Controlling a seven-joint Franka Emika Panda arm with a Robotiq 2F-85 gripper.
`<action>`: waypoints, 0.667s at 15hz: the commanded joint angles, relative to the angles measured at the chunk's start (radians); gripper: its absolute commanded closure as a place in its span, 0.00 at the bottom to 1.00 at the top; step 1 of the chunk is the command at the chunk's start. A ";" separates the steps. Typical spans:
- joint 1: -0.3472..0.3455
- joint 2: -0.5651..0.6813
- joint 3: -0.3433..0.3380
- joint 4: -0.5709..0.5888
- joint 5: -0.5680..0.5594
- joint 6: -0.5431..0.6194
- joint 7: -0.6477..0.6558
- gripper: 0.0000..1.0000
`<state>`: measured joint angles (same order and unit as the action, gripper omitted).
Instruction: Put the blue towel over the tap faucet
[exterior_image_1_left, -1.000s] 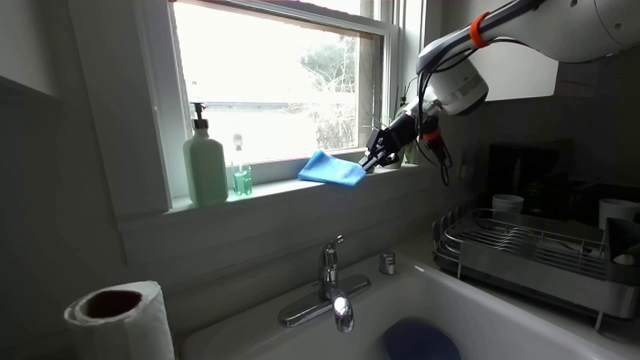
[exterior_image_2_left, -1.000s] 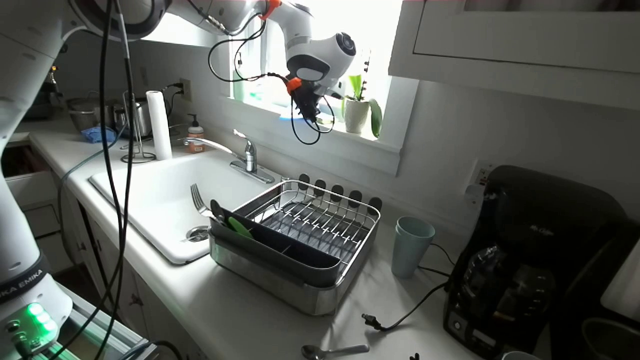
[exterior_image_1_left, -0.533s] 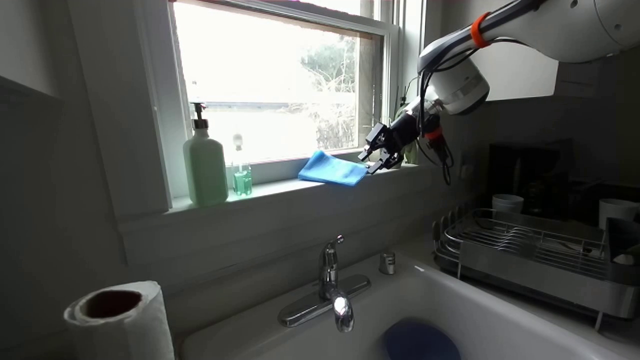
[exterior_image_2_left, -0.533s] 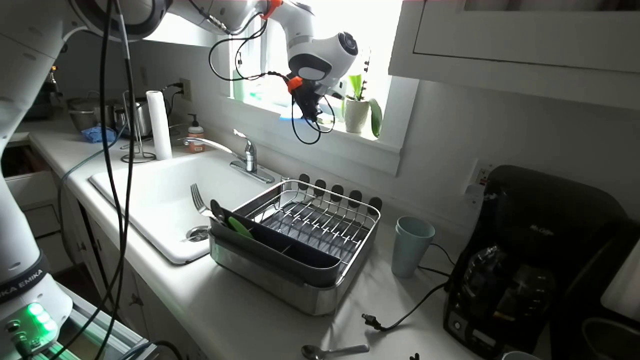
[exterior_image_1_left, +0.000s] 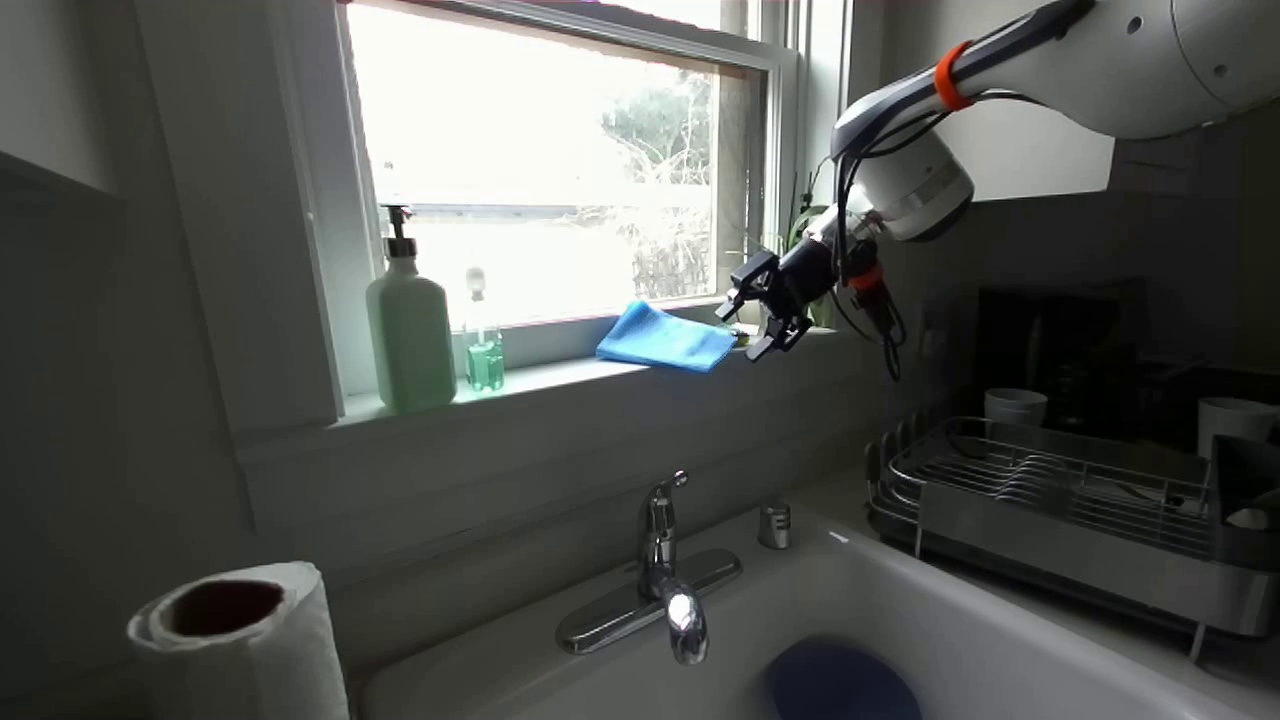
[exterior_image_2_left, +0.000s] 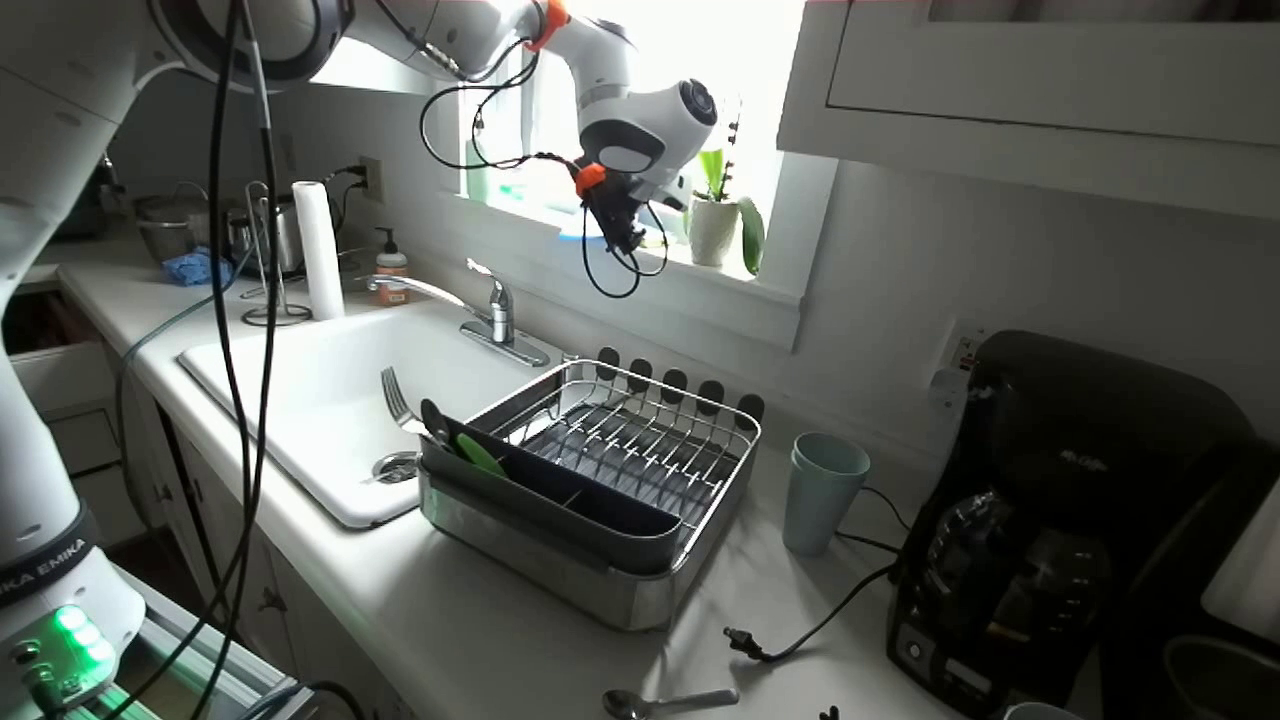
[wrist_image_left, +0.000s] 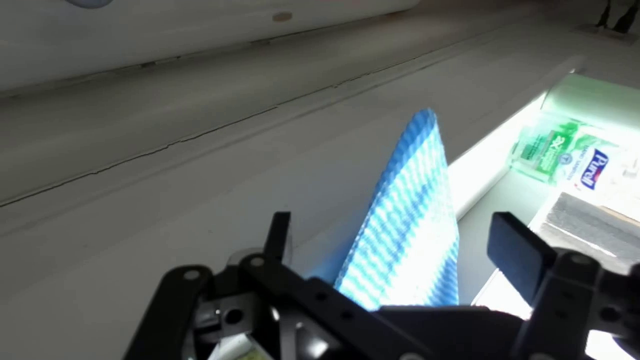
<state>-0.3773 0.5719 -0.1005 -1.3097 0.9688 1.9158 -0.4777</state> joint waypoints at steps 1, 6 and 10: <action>-0.021 0.038 0.019 0.059 0.008 -0.020 0.007 0.23; -0.021 0.044 0.019 0.074 0.003 -0.018 0.007 0.53; -0.021 0.044 0.019 0.081 0.000 -0.018 0.006 0.81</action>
<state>-0.3781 0.5952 -0.0992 -1.2711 0.9690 1.9158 -0.4783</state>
